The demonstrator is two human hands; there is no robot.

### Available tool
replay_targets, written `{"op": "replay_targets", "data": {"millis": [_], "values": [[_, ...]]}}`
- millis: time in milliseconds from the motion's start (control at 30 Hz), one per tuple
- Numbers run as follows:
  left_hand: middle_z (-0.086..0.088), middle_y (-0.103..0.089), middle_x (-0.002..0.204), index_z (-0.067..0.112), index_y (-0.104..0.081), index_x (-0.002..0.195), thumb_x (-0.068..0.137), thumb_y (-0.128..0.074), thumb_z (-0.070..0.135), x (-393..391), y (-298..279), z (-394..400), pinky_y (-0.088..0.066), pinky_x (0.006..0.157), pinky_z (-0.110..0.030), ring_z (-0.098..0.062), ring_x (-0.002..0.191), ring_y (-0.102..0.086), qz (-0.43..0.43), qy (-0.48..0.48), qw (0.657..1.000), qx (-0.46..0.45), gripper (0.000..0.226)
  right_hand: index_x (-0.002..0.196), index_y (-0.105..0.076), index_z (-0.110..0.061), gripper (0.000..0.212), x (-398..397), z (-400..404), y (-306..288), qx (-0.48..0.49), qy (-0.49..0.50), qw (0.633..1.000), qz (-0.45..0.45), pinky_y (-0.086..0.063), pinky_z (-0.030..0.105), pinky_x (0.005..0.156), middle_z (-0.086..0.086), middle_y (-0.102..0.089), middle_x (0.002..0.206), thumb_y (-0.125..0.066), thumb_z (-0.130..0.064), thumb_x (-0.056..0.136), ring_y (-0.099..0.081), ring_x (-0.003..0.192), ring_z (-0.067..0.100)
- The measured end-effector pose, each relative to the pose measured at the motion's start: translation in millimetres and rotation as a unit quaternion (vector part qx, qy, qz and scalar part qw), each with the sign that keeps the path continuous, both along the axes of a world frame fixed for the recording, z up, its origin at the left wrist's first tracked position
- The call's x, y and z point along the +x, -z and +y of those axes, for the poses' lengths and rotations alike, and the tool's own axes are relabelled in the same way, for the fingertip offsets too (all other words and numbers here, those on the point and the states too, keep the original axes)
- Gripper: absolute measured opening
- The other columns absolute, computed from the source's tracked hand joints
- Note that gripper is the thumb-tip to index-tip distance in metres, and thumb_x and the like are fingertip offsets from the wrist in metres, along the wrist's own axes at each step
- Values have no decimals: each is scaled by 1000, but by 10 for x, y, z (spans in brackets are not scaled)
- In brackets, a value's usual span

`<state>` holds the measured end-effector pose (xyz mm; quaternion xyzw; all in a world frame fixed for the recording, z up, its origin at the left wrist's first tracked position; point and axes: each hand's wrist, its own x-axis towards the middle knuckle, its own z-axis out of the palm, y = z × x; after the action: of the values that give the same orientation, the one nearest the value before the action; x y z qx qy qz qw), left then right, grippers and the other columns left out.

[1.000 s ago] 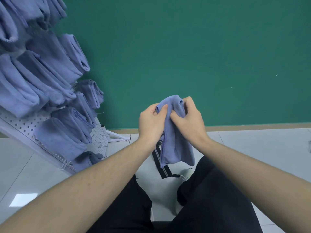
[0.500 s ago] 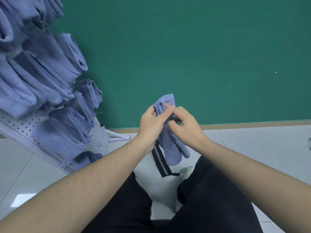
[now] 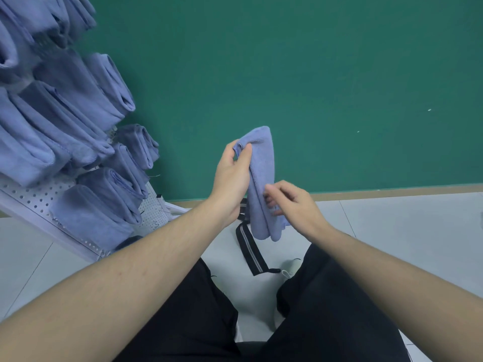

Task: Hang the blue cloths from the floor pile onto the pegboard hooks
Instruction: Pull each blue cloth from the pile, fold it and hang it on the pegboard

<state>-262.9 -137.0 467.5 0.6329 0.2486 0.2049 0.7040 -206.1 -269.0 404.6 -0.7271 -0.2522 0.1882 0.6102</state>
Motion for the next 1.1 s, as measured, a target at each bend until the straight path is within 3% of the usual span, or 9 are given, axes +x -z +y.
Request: {"op": "replay_targets", "data": {"millis": [100, 167, 233, 333, 500, 700, 867, 1000, 1100], "values": [[13, -70, 116, 40, -59, 113, 102, -46, 41, 16, -42, 37, -52, 101, -48, -10, 111, -66, 17, 47, 998, 30, 16, 96, -59, -15, 16, 85, 22, 17, 25, 52, 998, -39, -53, 29, 86, -7, -61, 92, -72, -25, 92, -59, 85, 6], [13, -69, 119, 37, -57, 115, 104, -44, 40, 18, -42, 71, -50, 104, -45, -8, 114, -64, 19, 59, 998, 30, 17, 107, -48, -22, 41, 138, 28, 34, 20, 100, 993, -62, -47, 23, 86, -10, -54, 103, -81, -26, 83, -56, 94, 6], [8, -67, 122, 32, -55, 117, 105, -41, 39, 10, -31, 78, -48, 106, -45, -11, 116, -64, 17, 59, 998, 16, 19, 118, -47, -22, 51, 142, 45, 13, 32, 66, 997, -29, -48, 21, 89, -8, -59, 115, -83, -24, 82, -59, 105, 6], [2, -67, 116, 28, -52, 115, 107, -38, 38, 10, -15, 48, -48, 105, -48, -16, 105, -67, 2, 58, 998, -25, 20, 115, -58, -17, 37, 82, 102, -4, 41, -11, 999, 22, -54, 30, 92, -3, -71, 113, -80, -19, 86, -67, 106, 10], [-4, -70, 107, 23, -52, 114, 108, -37, 37, -5, -3, 92, -54, 93, -47, -23, 97, -71, -40, 25, 987, -156, 21, 115, -64, -23, 39, 47, 133, 73, -28, -31, 999, 15, -54, 39, 96, -9, -71, 112, -82, -32, 82, -67, 106, 10], [-10, -69, 128, 11, -48, 140, 108, -36, 36, -11, 138, 346, -47, 107, -51, -25, 118, -66, -49, -37, 975, -214, 42, 109, -63, -17, 29, 129, 115, 91, -70, -33, 997, -7, -52, 28, 88, -4, -70, 106, -77, -32, 88, -66, 99, 11], [-8, -70, 124, 8, -51, 136, 106, -37, 22, -125, 360, 569, -57, 87, -40, -22, 110, -69, -48, -66, 969, -232, 35, 108, -71, -24, 15, 277, 104, 68, -72, -81, 994, 7, -52, 22, 88, -11, -74, 103, -70, -27, 93, -67, 95, 2], [-12, -61, 108, 10, -50, 119, 96, -41, 5, -259, 511, 695, -59, 68, -35, -23, 87, -64, -26, -71, 980, -184, 25, 107, -71, -25, 13, 397, 120, 71, -118, -126, 985, -27, -50, 18, 83, -13, -74, 100, -68, -25, 95, -66, 90, 0], [-2, -57, 127, 19, -49, 122, 96, -54, 15, -324, 629, 777, -53, 88, -27, -14, 107, -56, 66, -110, 991, 45, 26, 99, -70, -27, 9, 499, 145, 42, -138, -146, 978, -59, -46, 16, 81, -14, -72, 94, -72, -24, 91, -64, 84, 0]]}}
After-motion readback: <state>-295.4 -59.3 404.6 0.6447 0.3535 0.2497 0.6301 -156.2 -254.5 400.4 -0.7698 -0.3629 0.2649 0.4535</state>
